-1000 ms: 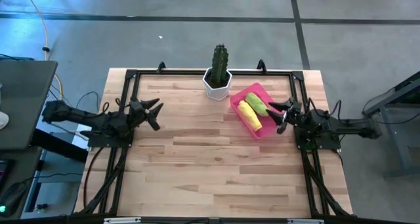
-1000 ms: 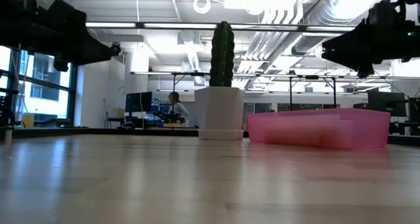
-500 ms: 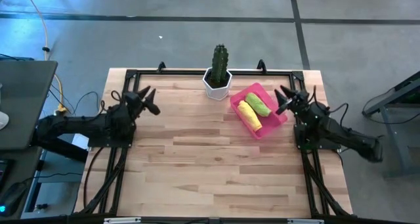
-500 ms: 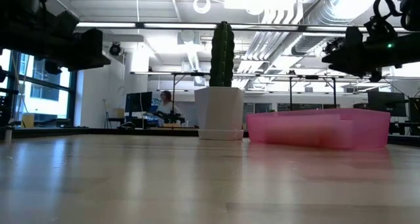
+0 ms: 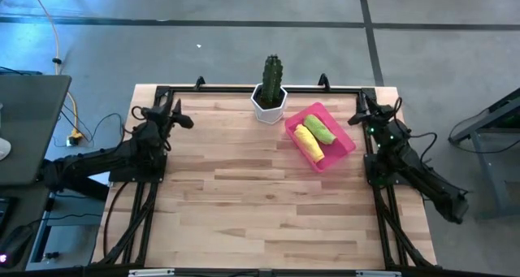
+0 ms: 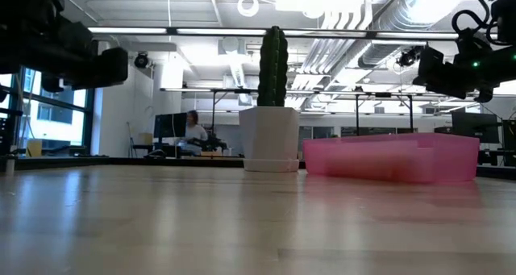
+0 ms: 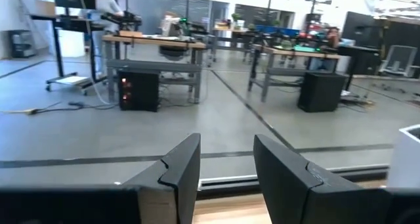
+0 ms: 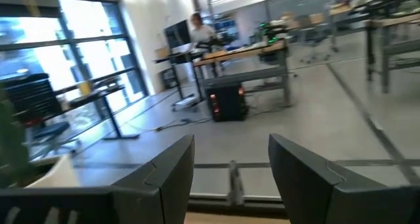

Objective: Roll microfiber towels into tight, uniform cylinder then place into a basket
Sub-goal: Return to Home Position

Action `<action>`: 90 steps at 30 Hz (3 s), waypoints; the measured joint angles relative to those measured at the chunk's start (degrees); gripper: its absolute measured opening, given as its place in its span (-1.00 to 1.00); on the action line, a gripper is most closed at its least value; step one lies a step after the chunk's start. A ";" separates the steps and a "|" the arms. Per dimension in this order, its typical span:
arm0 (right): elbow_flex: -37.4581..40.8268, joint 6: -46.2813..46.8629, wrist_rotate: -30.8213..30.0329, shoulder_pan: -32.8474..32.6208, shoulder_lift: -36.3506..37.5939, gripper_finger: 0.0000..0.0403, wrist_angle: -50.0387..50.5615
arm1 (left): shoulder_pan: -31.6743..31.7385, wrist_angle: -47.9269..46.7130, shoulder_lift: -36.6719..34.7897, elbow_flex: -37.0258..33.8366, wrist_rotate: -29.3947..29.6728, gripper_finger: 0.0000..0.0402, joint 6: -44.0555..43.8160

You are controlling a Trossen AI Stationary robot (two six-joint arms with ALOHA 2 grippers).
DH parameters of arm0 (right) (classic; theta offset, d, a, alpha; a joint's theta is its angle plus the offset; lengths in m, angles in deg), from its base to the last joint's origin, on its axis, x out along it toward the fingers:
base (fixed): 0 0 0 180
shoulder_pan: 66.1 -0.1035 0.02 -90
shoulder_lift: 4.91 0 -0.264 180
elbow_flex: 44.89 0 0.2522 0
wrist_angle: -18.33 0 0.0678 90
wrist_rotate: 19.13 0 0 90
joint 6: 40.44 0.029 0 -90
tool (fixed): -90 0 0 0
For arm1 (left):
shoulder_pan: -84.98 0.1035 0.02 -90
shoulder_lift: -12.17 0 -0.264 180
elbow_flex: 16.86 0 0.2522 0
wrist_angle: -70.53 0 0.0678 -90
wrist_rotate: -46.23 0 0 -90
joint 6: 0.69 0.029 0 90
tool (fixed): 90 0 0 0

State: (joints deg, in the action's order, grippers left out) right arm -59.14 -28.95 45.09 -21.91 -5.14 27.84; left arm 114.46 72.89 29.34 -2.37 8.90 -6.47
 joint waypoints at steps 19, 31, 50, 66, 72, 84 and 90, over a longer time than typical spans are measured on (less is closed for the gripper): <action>0.02 0.00 0.00 3.61 -0.02 -0.07 0.02 | 3.51 0.00 0.00 0.00 0.00 -0.35 0.00; 0.02 0.00 0.00 3.58 -0.01 -0.07 0.02 | 3.49 0.00 0.00 -0.02 0.00 -0.35 0.02; 0.02 0.00 0.00 3.58 -0.02 -0.07 0.04 | 3.47 -0.01 0.00 -0.02 0.01 -0.35 0.00; 0.02 0.00 0.00 3.56 -0.02 -0.07 0.04 | 3.47 0.00 0.00 -0.02 0.00 -0.35 0.00; 0.02 -0.01 0.00 3.58 -0.02 -0.07 0.04 | 3.47 -0.01 0.00 -0.02 0.00 -0.35 0.00; 0.02 0.00 0.00 3.56 0.00 -0.07 0.04 | 3.47 0.00 0.00 -0.02 0.00 -0.35 0.00; 0.02 0.00 0.00 3.56 -0.02 -0.07 0.04 | 3.47 0.00 0.00 -0.03 0.02 -0.35 0.00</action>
State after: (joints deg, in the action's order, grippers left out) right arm -59.12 -28.95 45.09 -18.35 -5.16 27.88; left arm 117.93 72.89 29.34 -2.39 8.92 -6.47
